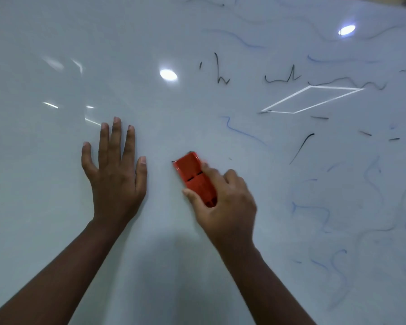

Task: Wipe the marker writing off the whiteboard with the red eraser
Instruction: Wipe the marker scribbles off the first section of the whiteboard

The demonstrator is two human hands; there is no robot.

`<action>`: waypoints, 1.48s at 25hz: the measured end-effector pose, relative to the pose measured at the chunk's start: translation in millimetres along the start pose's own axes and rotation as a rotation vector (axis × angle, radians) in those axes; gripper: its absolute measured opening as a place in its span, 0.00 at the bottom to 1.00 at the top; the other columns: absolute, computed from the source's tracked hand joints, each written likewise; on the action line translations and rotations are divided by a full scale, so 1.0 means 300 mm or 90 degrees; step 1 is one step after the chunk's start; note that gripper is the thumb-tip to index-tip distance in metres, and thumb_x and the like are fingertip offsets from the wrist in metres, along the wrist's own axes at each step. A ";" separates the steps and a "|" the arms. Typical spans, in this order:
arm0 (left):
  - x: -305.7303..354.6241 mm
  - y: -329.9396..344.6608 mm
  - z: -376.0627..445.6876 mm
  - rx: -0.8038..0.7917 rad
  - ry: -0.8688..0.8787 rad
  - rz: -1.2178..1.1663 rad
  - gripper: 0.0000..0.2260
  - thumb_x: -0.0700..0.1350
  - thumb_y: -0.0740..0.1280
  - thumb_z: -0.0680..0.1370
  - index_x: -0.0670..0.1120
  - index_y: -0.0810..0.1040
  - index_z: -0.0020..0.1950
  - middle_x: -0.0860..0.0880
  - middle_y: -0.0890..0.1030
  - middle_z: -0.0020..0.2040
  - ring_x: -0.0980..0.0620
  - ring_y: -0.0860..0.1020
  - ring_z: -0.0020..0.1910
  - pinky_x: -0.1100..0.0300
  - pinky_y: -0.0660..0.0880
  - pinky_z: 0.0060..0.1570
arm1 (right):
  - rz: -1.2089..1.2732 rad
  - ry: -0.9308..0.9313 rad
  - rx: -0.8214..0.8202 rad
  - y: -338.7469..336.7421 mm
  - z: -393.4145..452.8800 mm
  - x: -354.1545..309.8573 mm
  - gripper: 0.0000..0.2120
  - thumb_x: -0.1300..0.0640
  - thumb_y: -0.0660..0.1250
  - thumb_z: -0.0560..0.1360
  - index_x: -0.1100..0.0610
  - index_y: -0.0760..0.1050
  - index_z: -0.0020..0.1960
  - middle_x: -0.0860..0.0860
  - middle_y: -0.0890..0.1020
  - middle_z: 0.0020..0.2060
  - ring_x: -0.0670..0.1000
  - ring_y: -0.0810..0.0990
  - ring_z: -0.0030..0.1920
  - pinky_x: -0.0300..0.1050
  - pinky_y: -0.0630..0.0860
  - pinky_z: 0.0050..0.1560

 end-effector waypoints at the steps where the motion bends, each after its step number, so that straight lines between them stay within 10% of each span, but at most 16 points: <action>1: -0.001 0.001 -0.004 0.003 0.005 0.004 0.27 0.51 0.52 0.88 0.44 0.56 0.87 0.43 0.53 0.87 0.44 0.51 0.87 0.35 0.47 0.81 | 0.000 0.026 0.012 -0.025 0.014 0.051 0.28 0.33 0.70 0.72 0.43 0.78 0.68 0.48 0.76 0.42 0.54 0.78 0.43 0.48 0.78 0.40; 12: 0.009 0.009 -0.018 0.015 0.022 0.026 0.29 0.53 0.53 0.88 0.42 0.56 0.87 0.41 0.53 0.87 0.41 0.53 0.86 0.33 0.49 0.81 | 0.107 0.284 0.158 -0.241 0.186 0.458 0.26 0.35 0.74 0.73 0.45 0.78 0.67 0.51 0.84 0.48 0.51 0.83 0.43 0.58 0.83 0.49; 25: 0.006 0.016 -0.017 -0.014 0.041 0.042 0.32 0.55 0.54 0.86 0.41 0.56 0.86 0.40 0.52 0.87 0.40 0.51 0.86 0.31 0.50 0.81 | 0.036 -0.076 0.035 0.070 0.195 -0.158 0.32 0.31 0.69 0.73 0.46 0.76 0.71 0.47 0.77 0.45 0.47 0.75 0.43 0.41 0.77 0.40; 37: -0.002 -0.066 0.302 0.097 -0.002 0.006 0.26 0.56 0.56 0.87 0.45 0.68 0.82 0.44 0.63 0.84 0.42 0.63 0.82 0.38 0.58 0.74 | 0.046 0.175 0.219 -0.222 0.481 0.362 0.28 0.32 0.72 0.72 0.46 0.80 0.67 0.50 0.84 0.43 0.54 0.84 0.43 0.48 0.75 0.46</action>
Point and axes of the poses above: each hand's wrist, its own z-axis towards the middle knuckle, its own y-axis out of the palm, x = y × z, the point moved 7 cm from there along z, towards the middle knuckle
